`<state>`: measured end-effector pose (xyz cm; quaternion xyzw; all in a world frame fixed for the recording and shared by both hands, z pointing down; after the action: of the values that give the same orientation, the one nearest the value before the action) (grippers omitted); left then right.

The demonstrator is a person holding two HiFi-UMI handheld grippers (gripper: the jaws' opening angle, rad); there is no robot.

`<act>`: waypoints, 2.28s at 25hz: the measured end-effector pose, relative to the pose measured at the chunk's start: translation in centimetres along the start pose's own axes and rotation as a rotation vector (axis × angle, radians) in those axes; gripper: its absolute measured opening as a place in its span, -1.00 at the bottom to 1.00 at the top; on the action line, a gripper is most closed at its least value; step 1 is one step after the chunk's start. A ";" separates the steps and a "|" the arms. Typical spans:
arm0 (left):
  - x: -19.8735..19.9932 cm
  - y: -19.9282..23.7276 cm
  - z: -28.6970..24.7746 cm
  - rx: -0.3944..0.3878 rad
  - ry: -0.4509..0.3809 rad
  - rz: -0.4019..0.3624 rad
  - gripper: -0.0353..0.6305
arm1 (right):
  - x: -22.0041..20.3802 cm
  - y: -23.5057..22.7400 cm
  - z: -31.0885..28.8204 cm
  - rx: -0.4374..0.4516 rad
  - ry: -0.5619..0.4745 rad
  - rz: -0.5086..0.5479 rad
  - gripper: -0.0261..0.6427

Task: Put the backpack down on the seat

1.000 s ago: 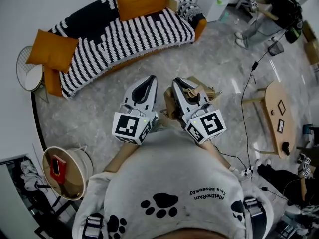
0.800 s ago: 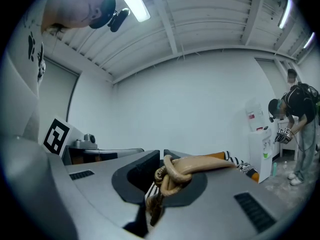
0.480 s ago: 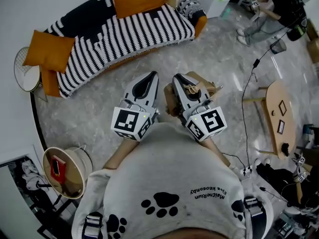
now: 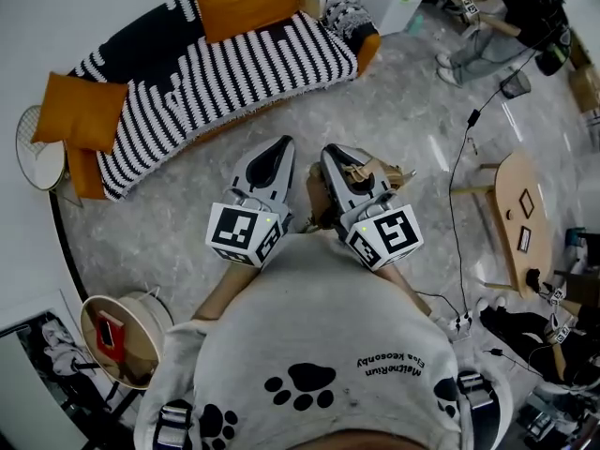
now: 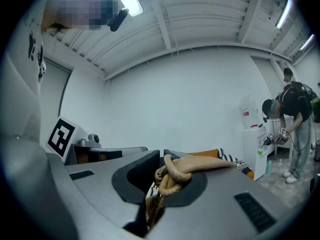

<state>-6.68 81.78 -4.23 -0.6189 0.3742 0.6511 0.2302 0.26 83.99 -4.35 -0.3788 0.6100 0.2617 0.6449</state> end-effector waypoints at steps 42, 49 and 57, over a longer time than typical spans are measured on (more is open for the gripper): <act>4.3 25.2 -22.2 -0.160 0.065 0.033 -0.83 | 2.2 -15.0 -30.2 -0.149 -0.024 -0.063 -0.77; 3.9 25.4 -23.0 -0.166 0.065 0.037 -0.83 | 2.3 -15.6 -31.1 -0.125 -0.025 -0.059 -0.77; 3.8 26.7 -25.7 -0.144 0.058 0.025 -0.83 | 2.2 -18.5 -33.4 -0.098 -0.029 -0.057 -0.77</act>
<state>-11.23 44.92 -1.40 -0.6478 0.3404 0.6610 0.1660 -4.31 46.10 -2.37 -0.4232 0.5759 0.2780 0.6418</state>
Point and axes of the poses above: the fingertips, and each gripper's own axes: z backward along the fingers, y to its left, x out of its top, the point moved 1 cm from there along z, backward along the fingers, and after that the axes turned 1 degree about -y, right-handed, at the moved point
